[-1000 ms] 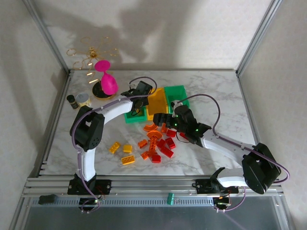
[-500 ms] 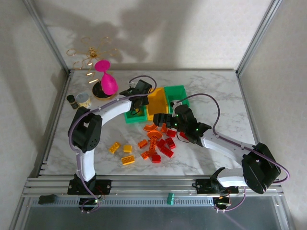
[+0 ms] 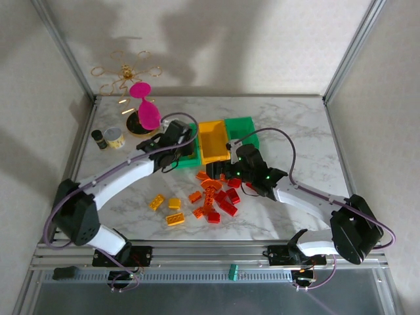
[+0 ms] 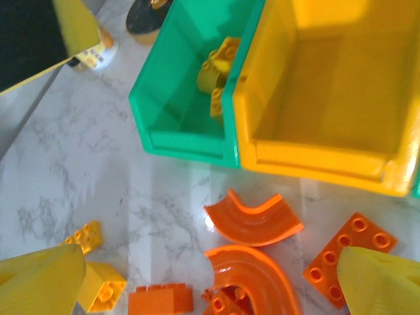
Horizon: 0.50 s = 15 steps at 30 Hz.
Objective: Sort the legos into containers by color
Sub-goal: Move the lego to the center of the table.
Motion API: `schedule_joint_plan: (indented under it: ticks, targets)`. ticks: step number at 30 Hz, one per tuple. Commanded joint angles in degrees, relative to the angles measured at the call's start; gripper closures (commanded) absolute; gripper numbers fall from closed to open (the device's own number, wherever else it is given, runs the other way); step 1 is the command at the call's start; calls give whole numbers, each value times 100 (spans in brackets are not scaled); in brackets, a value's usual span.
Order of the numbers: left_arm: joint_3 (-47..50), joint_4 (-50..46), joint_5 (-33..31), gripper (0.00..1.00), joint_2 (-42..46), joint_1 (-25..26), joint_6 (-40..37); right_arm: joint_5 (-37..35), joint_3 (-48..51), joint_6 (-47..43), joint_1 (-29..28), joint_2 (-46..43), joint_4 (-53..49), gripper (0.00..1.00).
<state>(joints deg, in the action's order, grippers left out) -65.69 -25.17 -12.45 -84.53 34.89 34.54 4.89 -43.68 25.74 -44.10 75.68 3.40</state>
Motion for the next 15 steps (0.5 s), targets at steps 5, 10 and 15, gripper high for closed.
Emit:
schedule_joint_plan:
  ticks: [5, 10, 15]
  targets:
    - [1025, -959, 17, 47, 1111, 206, 622, 216, 301, 28, -599, 84, 113, 2]
    - [1636, -1356, -108, 45, 1535, 355, 1145, 158, 509, 411, -945, 99, 477, 1]
    - [2280, -1347, -181, 40, 1649, 370, 1494, -1, 582, 702, -1153, 203, 674, 1]
